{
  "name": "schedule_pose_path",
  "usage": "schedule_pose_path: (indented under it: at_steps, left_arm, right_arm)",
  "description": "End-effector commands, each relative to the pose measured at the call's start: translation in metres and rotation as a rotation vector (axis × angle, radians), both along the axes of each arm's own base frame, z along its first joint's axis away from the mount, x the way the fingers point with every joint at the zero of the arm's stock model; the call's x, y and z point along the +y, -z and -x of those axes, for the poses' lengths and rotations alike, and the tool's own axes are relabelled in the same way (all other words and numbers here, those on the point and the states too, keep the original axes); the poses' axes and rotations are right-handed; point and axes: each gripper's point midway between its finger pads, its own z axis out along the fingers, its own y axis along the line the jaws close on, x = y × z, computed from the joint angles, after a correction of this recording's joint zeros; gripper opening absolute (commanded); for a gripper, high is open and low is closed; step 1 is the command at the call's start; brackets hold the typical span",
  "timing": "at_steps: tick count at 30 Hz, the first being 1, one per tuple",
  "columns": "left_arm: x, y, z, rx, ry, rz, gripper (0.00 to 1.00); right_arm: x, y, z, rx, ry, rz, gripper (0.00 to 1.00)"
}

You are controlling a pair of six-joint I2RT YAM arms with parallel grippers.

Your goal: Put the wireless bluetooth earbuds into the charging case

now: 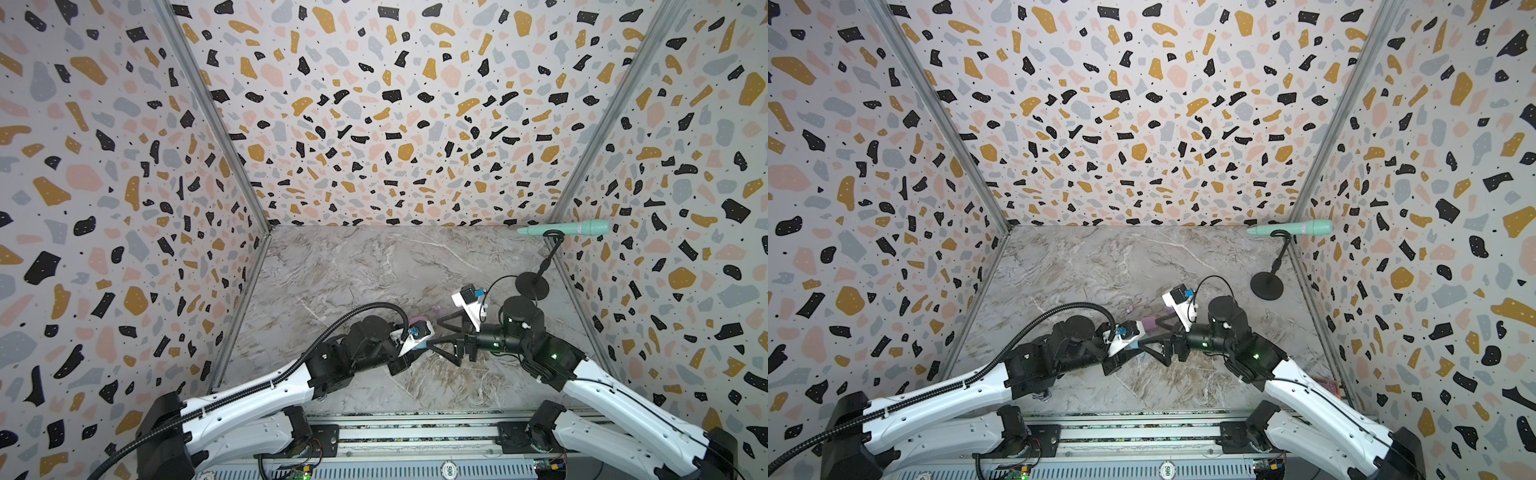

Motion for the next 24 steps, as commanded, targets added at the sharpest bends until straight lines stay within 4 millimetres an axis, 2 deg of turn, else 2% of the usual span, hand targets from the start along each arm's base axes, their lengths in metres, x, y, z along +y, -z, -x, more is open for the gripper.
schedule_pose_path:
  at_steps: [1, 8, 13, 24]
  left_arm:
    - [-0.006, 0.01, 0.023, 0.201, 0.064, -0.012, 0.0]
    - [-0.007, 0.012, 0.053, 0.291, 0.201, 0.018, 0.0]
    - [-0.003, 0.001, 0.067, 0.284, 0.259, 0.081, 0.0]
    - [0.009, -0.018, 0.078, 0.231, 0.308, 0.148, 0.0]
  right_arm:
    - [-0.007, -0.013, 0.013, -0.049, -0.018, -0.062, 0.99]
    - [-0.016, -0.005, 0.033, -0.066, -0.045, -0.11, 0.99]
    - [-0.014, -0.002, 0.049, -0.077, -0.092, -0.126, 1.0]
    - [-0.002, 0.012, 0.057, -0.11, -0.112, -0.086, 0.97]
